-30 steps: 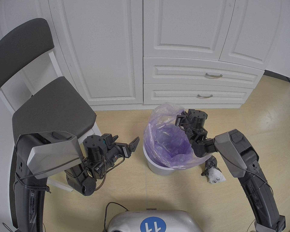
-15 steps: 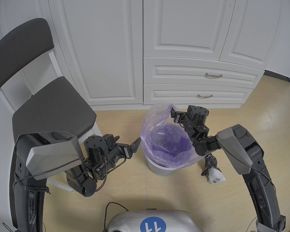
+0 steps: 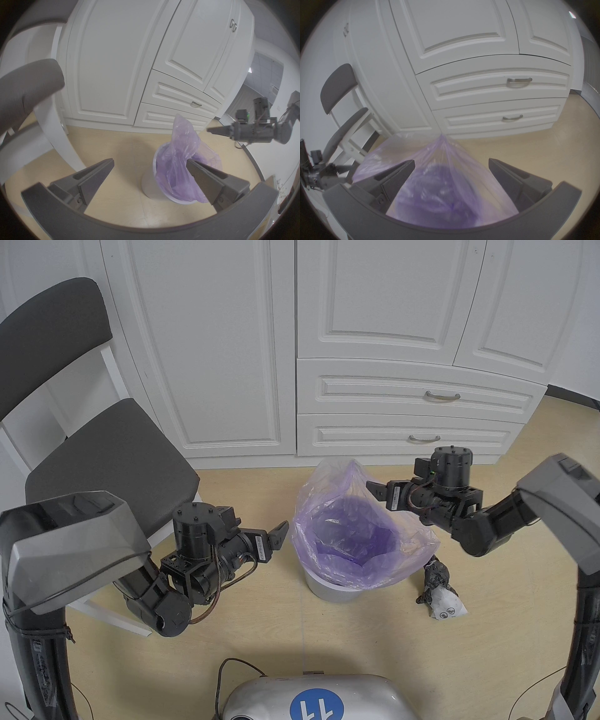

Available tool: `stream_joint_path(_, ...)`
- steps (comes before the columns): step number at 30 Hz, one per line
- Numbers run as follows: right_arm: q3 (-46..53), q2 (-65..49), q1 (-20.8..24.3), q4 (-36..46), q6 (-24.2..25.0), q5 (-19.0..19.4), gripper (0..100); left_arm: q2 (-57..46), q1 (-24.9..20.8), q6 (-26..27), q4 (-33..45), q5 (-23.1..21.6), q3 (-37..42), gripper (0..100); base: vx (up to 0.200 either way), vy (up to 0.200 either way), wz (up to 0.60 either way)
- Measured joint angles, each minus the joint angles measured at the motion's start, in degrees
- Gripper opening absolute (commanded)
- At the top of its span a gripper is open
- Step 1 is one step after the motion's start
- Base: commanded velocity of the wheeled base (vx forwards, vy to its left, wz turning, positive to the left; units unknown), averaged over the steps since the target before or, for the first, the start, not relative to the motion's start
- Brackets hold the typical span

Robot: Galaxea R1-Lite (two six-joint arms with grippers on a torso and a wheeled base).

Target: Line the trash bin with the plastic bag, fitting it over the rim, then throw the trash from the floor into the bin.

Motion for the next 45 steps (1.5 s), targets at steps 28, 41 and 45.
stream_joint_path(28, 4.8, -5.0, -6.5, 15.08, -2.16, 2.04, 100, -7.58, -5.91, 0.54, 24.97, 5.12, -10.89, 100, 0.0, 0.0, 0.0)
stream_joint_path(41, -0.94, 3.0, -8.72, 15.57, -2.83, 1.3, 100, 4.06, -6.12, 2.93, 43.98, 8.7, -35.99, 100, 0.0, 0.0, 0.0)
stream_joint_path(45, -3.28, 5.51, -9.98, 15.7, -2.96, 1.26, 100, 7.84, -5.52, 3.33, 48.56, 9.91, -43.13, 100, 0.0, 0.0, 0.0)
